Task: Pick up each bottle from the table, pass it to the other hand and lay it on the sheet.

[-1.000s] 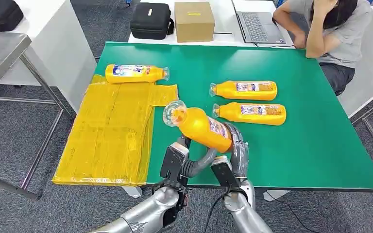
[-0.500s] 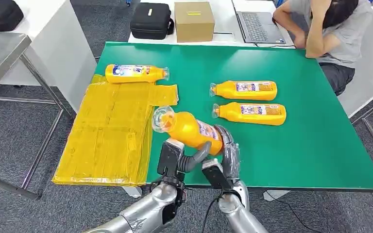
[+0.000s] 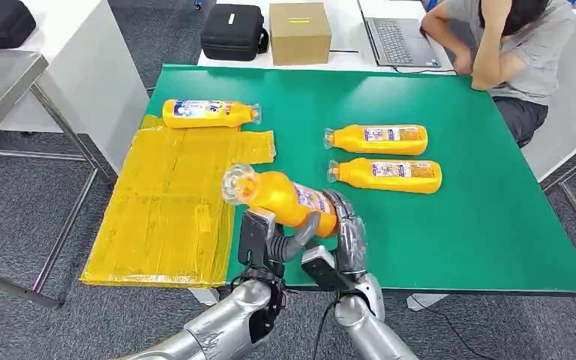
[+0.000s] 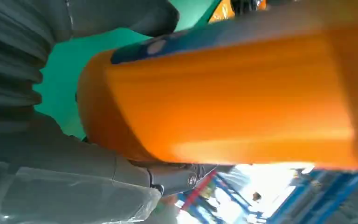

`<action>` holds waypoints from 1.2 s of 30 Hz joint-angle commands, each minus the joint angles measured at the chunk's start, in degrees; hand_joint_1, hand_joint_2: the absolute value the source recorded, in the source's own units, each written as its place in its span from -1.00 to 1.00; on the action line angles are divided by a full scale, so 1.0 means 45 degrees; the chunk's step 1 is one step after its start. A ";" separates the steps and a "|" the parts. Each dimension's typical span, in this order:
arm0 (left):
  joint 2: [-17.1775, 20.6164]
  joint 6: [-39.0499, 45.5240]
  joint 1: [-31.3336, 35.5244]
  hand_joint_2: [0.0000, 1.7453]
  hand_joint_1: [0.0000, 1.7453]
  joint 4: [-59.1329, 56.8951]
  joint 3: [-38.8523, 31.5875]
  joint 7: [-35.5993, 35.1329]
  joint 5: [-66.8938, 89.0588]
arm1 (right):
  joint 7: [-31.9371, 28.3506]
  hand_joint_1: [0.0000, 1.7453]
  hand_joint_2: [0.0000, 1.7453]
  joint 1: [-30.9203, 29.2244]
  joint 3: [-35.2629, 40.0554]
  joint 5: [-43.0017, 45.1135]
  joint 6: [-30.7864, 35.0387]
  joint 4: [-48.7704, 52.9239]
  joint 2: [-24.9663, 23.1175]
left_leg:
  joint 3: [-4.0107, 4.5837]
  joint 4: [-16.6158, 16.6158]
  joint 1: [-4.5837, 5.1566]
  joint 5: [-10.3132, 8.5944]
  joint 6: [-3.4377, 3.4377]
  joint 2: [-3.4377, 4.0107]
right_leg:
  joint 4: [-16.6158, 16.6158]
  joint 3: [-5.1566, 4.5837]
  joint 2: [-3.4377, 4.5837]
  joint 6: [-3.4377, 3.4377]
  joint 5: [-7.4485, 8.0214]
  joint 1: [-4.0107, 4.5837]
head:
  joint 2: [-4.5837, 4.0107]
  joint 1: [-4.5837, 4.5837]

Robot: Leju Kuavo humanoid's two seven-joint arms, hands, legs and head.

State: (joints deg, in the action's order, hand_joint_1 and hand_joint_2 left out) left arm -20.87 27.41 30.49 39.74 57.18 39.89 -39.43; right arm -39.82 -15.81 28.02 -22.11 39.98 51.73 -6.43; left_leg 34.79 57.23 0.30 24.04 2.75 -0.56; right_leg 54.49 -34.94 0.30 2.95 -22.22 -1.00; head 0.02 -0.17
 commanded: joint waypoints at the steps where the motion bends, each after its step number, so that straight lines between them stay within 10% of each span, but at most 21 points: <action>1: 0.0194 0.0072 0.0929 1.00 -1.00 -0.0451 0.1094 0.0025 -0.0617 | -0.0039 1.00 1.00 -0.0557 -0.0009 -0.1412 0.0005 -0.1721 -0.0909 | -0.0032 0.0002 -0.0012 0.0018 -0.0026 0.0026 | 0.0004 0.0026 0.0016 -0.0023 -0.0014 0.0013 | 0.0000 0.0010; 2: 0.0194 0.0133 0.0950 1.00 -1.00 -0.0446 0.1083 0.0025 -0.0560 | -0.0039 1.00 1.00 -0.0569 0.0192 -0.1275 0.0005 -0.1768 -0.0876 | -0.0057 0.0009 -0.0019 0.0036 -0.0037 0.0047 | 0.0012 0.0044 0.0034 -0.0033 -0.0026 0.0021 | 0.0000 0.0000; 3: 0.0194 0.0275 0.0888 1.00 -0.44 -0.0279 0.0824 0.0025 -0.0499 | -0.0039 1.00 1.00 -0.0629 0.0554 -0.0935 0.0005 -0.1948 -0.0846 | -0.0085 0.0007 -0.0017 0.0045 -0.0046 0.0051 | 0.0018 0.0064 0.0034 -0.0040 -0.0038 0.0019 | 0.0000 0.0005; 4: 0.0194 0.0320 0.0937 1.00 1.00 -0.0250 0.0811 0.0025 -0.0208 | -0.0039 1.00 1.00 -0.0664 0.0806 -0.0673 0.0005 -0.2067 -0.0848 | -0.0054 0.0003 -0.0019 0.0027 -0.0036 0.0031 | 0.0004 0.0044 0.0019 -0.0031 -0.0022 0.0020 | 0.0000 0.0005; 29: 0.0194 -0.0463 0.0595 1.00 1.00 -0.0191 -0.0619 0.0025 0.0450 | -0.0039 1.00 1.00 -0.0761 0.0990 -0.0973 0.0005 -0.2790 -0.0807 | -0.0027 -0.0005 -0.0013 0.0011 -0.0024 0.0017 | -0.0003 0.0021 0.0009 -0.0020 -0.0010 0.0013 | 0.0000 0.0005; 31: 0.0194 -0.0426 0.0557 1.00 1.00 -0.0056 -0.0779 0.0025 0.0672 | -0.0039 0.74 1.00 -0.0796 0.0946 -0.0949 0.0005 -0.3113 -0.0851 | -0.0036 -0.0004 -0.0016 0.0015 -0.0028 0.0011 | -0.0002 0.0032 0.0001 -0.0024 -0.0017 0.0016 | 0.0000 0.0005; 32: 0.0194 -0.0370 0.0495 1.00 1.00 0.0045 -0.0948 0.0025 0.0977 | -0.0039 0.22 1.00 -0.0860 0.1044 -0.0746 0.0005 -0.3357 -0.0872 | -0.0065 0.0002 -0.0017 0.0031 -0.0039 0.0017 | 0.0006 0.0058 0.0002 -0.0035 -0.0033 0.0019 | 0.0000 0.0005; 33: 0.0194 -0.0370 0.0495 1.00 1.00 0.0045 -0.0948 0.0025 0.0977 | -0.0039 -1.00 1.00 -0.0860 0.1044 -0.0746 0.0005 -0.3357 -0.0872 | -0.0062 -0.0002 -0.0016 0.0029 -0.0039 0.0021 | 0.0005 0.0053 0.0007 -0.0033 -0.0030 0.0017 | 0.0000 0.0005; 36: 0.0194 0.0264 0.0230 1.00 1.00 0.0280 -0.1907 0.0025 0.2695 | -0.0039 -1.00 1.00 -0.1002 0.0886 0.0126 0.0005 -0.3764 -0.0888 | -0.0083 0.0013 -0.0023 0.0047 -0.0049 0.0025 | 0.0016 0.0073 0.0007 -0.0042 -0.0047 0.0024 | 0.0000 0.0005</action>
State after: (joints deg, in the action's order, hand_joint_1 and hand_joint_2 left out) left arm -20.70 26.71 30.35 39.76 52.72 40.26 -36.32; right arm -39.69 -18.06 29.14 -25.44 39.98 43.73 -9.81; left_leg 34.82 57.22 0.29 24.02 2.73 -0.55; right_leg 54.50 -34.99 0.30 2.94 -22.23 -0.99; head 0.02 -0.15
